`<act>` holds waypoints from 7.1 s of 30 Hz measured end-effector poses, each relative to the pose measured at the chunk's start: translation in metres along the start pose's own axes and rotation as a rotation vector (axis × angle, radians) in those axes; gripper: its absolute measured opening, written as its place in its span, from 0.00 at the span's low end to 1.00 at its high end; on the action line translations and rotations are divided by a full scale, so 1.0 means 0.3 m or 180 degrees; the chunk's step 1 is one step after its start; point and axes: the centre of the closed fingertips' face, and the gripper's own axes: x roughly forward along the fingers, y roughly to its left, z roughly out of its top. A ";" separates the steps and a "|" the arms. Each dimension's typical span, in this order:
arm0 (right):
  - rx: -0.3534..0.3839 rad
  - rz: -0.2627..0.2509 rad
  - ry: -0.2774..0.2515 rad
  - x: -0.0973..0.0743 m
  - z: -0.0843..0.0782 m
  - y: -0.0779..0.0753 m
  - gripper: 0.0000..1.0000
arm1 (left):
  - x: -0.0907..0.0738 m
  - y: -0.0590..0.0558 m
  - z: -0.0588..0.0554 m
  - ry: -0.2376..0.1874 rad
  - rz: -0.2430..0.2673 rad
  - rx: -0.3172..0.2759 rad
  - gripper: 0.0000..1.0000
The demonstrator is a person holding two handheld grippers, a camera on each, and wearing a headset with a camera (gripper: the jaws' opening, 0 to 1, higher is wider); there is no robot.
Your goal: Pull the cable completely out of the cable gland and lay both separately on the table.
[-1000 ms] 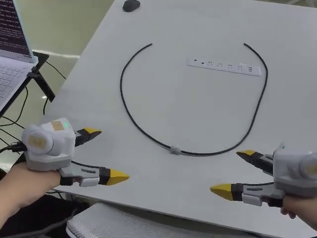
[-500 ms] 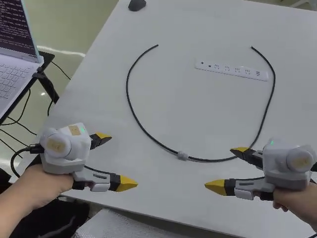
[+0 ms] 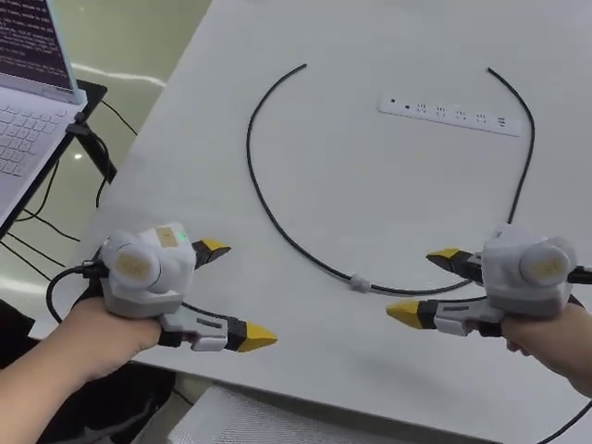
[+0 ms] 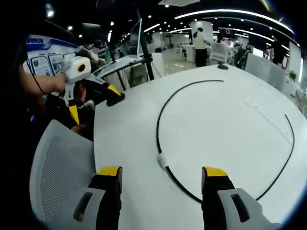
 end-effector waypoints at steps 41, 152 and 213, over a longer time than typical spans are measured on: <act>-0.0679 0.0240 0.0823 0.279 -0.100 -0.014 0.14 | -0.001 0.023 -0.070 0.0121 -0.0177 0.0055 0.86; -0.2348 0.0803 0.0365 -0.278 0.012 0.227 0.07 | 0.318 -0.494 0.360 -0.0268 -0.0906 0.0520 0.16; 0.0459 0.2227 -0.0423 -0.364 0.069 0.265 0.09 | 0.286 -0.522 0.416 -0.0353 -0.0876 0.0878 0.15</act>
